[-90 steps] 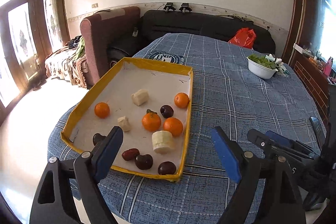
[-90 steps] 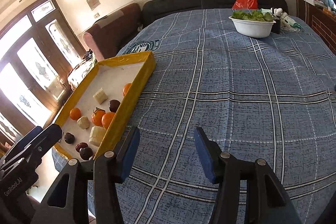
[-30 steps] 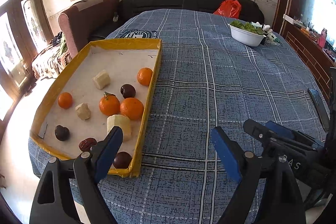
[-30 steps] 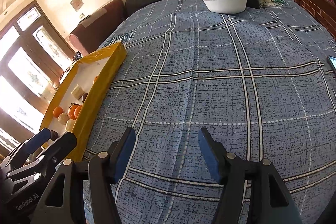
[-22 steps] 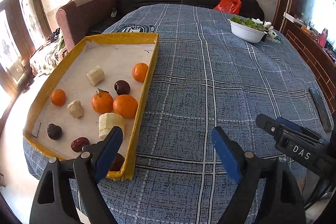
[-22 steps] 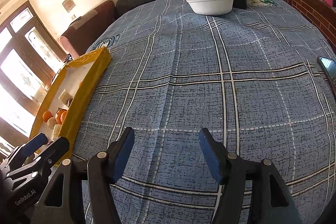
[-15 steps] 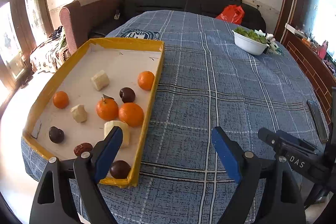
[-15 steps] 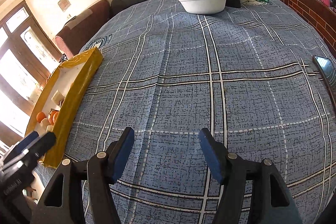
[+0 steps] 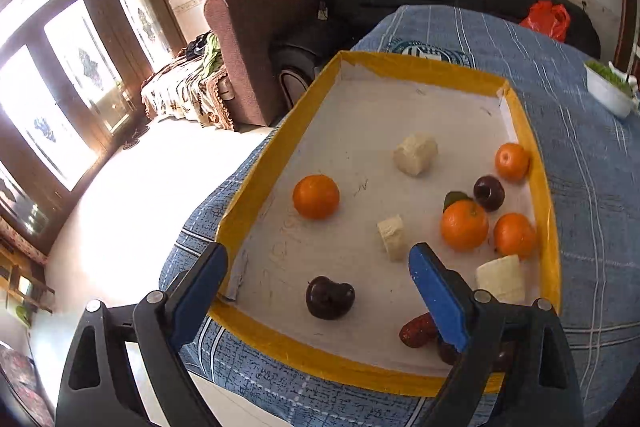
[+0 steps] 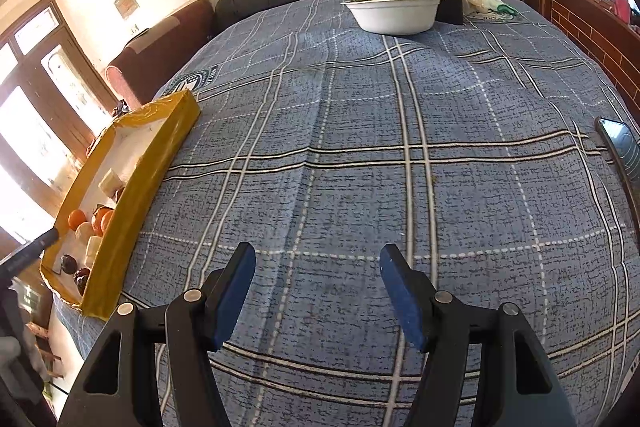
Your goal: Organize fruits
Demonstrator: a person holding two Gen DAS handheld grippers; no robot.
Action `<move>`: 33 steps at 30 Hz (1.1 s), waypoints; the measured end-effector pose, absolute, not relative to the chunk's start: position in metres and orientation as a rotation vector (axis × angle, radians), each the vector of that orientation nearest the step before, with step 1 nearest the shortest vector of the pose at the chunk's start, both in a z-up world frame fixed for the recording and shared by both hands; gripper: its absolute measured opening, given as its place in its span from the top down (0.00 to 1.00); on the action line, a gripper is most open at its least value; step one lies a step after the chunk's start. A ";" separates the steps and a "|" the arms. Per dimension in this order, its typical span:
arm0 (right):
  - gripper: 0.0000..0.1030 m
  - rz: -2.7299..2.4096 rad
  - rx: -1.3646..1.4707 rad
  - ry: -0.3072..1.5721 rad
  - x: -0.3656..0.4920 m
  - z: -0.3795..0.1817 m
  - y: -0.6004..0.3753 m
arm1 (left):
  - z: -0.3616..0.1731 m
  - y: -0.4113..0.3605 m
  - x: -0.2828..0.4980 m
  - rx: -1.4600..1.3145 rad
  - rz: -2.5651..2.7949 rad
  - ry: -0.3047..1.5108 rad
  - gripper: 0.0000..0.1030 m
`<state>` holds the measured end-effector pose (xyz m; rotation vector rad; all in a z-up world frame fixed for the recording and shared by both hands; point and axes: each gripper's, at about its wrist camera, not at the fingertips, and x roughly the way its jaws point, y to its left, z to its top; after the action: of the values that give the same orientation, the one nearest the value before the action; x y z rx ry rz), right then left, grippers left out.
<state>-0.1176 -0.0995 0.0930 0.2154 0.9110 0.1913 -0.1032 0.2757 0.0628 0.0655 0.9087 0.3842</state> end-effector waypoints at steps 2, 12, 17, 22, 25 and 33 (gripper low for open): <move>0.32 0.203 0.205 0.917 -0.117 0.092 -0.092 | 0.057 0.266 -0.100 0.074 0.328 0.925 0.11; 0.32 0.230 0.168 0.925 -0.118 0.091 -0.072 | 0.051 0.221 -0.094 0.190 0.195 0.900 0.09; 0.32 0.235 0.184 0.927 -0.118 0.091 -0.073 | 0.065 0.261 -0.095 0.176 0.355 0.891 0.09; 0.31 0.246 0.191 0.922 -0.120 0.091 -0.072 | 0.063 0.270 -0.113 0.142 0.214 0.953 0.09; 0.31 0.253 0.203 0.924 -0.119 0.090 -0.072 | 0.052 0.259 -0.120 0.195 0.165 0.999 0.09; 0.31 0.254 0.208 0.919 -0.123 0.092 -0.065 | 0.077 0.266 -0.118 0.223 0.307 0.880 0.09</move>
<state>-0.1230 -0.0650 0.0918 0.2079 0.9187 0.2538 -0.1175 0.2661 0.0768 0.2234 0.8803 0.3066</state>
